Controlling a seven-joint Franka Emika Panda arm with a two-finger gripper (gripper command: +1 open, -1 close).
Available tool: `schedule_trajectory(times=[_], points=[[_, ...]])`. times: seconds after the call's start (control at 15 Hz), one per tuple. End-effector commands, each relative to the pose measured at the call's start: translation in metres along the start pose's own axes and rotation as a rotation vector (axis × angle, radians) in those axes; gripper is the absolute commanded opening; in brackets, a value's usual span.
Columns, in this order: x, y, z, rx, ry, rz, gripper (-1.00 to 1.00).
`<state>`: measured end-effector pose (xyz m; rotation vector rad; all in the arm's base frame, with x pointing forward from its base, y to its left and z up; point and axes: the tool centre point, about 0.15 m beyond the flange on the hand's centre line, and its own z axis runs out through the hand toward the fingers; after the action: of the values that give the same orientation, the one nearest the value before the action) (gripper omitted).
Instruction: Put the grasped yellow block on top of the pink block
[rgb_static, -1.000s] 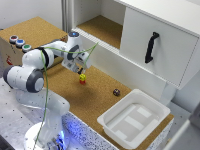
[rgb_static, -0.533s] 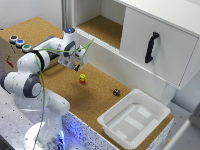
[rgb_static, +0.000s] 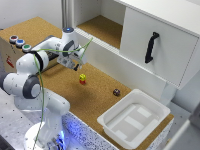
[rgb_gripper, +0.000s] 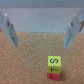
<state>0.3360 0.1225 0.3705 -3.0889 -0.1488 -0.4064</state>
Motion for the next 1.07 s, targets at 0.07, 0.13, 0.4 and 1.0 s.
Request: schedule_trajectory(times=[0.07,0.13,0.4,1.0], points=[[0.000,-0.010,-0.006,-0.019,-0.037,0.007,1.00],[0.000,-0.010,-0.006,-0.019,-0.037,0.007,1.00],[0.000,-0.010,-0.006,-0.019,-0.037,0.007,1.00],[0.021,-0.055,-0.010,0.001,-0.073,0.018,1.00]])
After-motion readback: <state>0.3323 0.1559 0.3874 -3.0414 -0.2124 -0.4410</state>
